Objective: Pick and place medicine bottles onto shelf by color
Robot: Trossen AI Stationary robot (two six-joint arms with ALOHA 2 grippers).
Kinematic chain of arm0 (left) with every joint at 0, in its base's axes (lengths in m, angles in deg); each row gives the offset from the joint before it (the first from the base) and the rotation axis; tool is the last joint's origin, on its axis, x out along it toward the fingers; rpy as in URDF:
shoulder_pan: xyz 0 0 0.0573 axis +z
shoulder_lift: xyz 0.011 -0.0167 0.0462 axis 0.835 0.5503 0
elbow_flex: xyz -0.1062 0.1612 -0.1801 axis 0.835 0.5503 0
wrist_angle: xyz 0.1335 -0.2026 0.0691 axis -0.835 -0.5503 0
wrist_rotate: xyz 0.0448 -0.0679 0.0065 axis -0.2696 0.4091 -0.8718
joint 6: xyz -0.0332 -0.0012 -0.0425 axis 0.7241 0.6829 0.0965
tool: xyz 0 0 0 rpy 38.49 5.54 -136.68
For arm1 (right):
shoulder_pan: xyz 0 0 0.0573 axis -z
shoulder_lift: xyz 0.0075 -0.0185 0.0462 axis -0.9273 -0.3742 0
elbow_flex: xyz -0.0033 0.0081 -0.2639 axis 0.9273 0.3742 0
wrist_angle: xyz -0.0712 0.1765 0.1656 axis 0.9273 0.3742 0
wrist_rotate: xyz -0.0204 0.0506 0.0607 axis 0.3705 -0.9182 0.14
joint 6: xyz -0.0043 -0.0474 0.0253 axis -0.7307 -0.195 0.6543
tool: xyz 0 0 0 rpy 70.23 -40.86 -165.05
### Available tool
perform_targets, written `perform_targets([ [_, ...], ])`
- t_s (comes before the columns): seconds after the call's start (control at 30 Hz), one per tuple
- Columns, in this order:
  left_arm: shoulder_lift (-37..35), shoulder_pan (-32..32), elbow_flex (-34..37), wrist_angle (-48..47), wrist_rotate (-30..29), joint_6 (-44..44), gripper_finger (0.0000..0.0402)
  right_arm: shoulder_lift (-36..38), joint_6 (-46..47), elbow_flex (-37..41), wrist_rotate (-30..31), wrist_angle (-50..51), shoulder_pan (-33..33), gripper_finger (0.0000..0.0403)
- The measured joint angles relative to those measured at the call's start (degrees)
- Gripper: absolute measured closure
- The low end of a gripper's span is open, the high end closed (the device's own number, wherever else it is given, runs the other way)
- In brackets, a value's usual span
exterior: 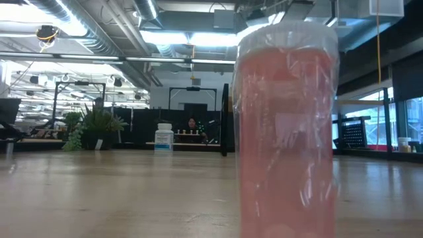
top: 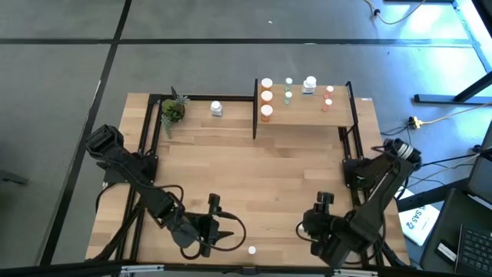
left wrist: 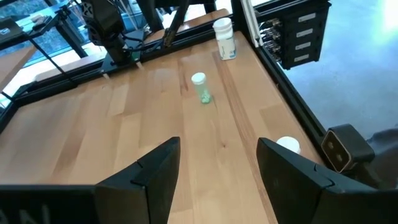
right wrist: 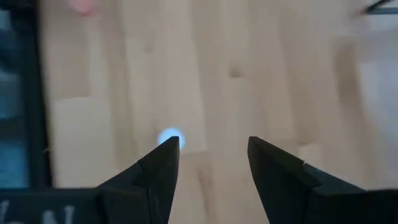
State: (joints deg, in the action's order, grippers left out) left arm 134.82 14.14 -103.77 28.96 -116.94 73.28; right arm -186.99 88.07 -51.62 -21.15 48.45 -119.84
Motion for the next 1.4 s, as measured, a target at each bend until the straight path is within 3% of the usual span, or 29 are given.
perform_targets([
  [0.43,0.0,4.7,0.0,-0.6,-2.8,0.0,0.0195,5.2,-8.6,11.6,-16.5,-13.2,3.4,0.0208],
  [0.73,0.0,9.0,0.0,-2.0,-2.8,-6.9,0.0195,5.2,-14.4,11.8,-16.8,-16.8,6.7,0.0208],
  [0.93,0.0,10.8,0.0,-1.9,-2.8,-6.5,0.0195,5.2,-14.3,12.2,-19.9,-18.9,8.0,0.0208],
  [1.4,0.0,13.2,0.0,-1.8,-2.7,-6.5,0.0195,5.0,-9.5,12.2,-19.6,-19.0,7.9,0.0208],
])
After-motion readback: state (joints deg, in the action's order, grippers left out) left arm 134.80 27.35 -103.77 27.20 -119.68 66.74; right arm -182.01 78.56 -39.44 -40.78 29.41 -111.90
